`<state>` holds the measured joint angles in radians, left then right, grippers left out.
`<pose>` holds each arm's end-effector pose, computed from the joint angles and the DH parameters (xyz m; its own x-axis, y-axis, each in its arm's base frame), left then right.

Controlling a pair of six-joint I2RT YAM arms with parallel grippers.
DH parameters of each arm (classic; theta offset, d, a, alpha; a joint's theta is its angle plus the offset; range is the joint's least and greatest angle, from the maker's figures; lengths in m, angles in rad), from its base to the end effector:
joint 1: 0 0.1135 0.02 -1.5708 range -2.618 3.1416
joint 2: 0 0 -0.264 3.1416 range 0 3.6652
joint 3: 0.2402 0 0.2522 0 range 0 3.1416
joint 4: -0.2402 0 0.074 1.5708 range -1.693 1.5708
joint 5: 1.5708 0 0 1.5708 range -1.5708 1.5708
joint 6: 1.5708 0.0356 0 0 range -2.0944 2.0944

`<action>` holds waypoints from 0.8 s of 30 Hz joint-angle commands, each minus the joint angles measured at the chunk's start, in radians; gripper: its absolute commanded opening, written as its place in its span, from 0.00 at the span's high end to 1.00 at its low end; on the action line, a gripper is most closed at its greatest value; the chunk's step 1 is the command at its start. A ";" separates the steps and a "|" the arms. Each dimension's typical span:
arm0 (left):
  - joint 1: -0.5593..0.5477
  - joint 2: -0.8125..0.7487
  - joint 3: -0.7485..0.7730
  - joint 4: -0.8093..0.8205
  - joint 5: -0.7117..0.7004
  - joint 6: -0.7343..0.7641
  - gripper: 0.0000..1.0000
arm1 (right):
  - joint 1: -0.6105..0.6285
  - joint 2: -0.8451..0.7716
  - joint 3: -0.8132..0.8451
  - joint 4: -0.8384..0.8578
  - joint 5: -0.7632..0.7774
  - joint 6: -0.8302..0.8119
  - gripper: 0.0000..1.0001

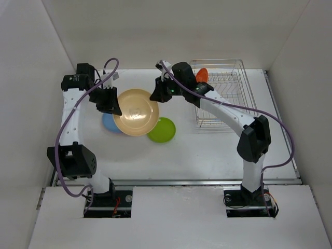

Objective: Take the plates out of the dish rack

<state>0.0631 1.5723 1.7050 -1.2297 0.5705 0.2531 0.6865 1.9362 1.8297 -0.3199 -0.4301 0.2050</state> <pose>0.3033 -0.0001 0.3769 -0.8115 0.1599 -0.5621 0.4091 0.8423 -0.3510 0.3473 0.3038 0.3497 -0.4903 -0.1625 -0.8563 -0.7864 0.5061 0.3542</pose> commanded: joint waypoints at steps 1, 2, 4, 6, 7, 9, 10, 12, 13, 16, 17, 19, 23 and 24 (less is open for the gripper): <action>0.000 -0.006 -0.028 0.081 -0.168 -0.084 1.00 | 0.011 -0.014 0.067 0.044 -0.035 0.068 0.99; 0.010 0.005 -0.028 0.093 -0.196 -0.112 1.00 | 0.011 0.007 0.084 0.006 -0.023 0.068 0.92; 0.052 0.029 -0.028 0.093 -0.227 -0.132 1.00 | 0.011 0.029 0.135 -0.034 0.028 0.068 0.49; 0.082 0.052 -0.009 0.093 -0.236 -0.144 1.00 | 0.011 0.049 0.160 -0.083 0.079 0.068 0.31; 0.111 0.078 0.001 0.093 -0.236 -0.156 1.00 | 0.011 0.049 0.160 -0.093 0.134 0.068 0.27; 0.159 0.142 0.001 0.093 -0.236 -0.167 1.00 | 0.002 0.024 0.172 -0.102 0.248 0.068 0.18; 0.159 0.143 0.001 0.093 -0.236 -0.167 1.00 | 0.002 0.024 0.172 -0.102 0.249 0.068 0.18; 0.168 0.216 0.001 0.104 -0.227 -0.188 1.00 | -0.016 0.009 0.163 -0.114 0.284 0.068 0.17; 0.182 0.242 0.011 0.104 -0.227 -0.189 1.00 | -0.016 -0.006 0.163 -0.114 0.284 0.068 0.17; 0.195 0.352 0.059 0.095 -0.189 -0.201 1.00 | -0.036 -0.029 0.140 -0.123 0.284 0.068 0.17; 0.195 0.379 0.071 0.095 -0.189 -0.201 1.00 | -0.036 -0.040 0.131 -0.123 0.284 0.068 0.17; 0.195 0.458 0.119 0.075 -0.189 -0.201 1.00 | -0.036 -0.051 0.105 -0.123 0.284 0.068 0.17; 0.195 0.537 0.162 0.024 -0.234 -0.190 0.49 | -0.045 -0.062 0.072 -0.133 0.335 0.068 0.17; 0.195 0.537 0.162 0.024 -0.256 -0.190 0.44 | -0.045 -0.072 0.072 -0.142 0.347 0.068 0.17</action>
<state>0.2588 2.1273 1.8183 -1.1316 0.3527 0.0673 0.6415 1.9274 1.9137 -0.4526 -0.1371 0.2661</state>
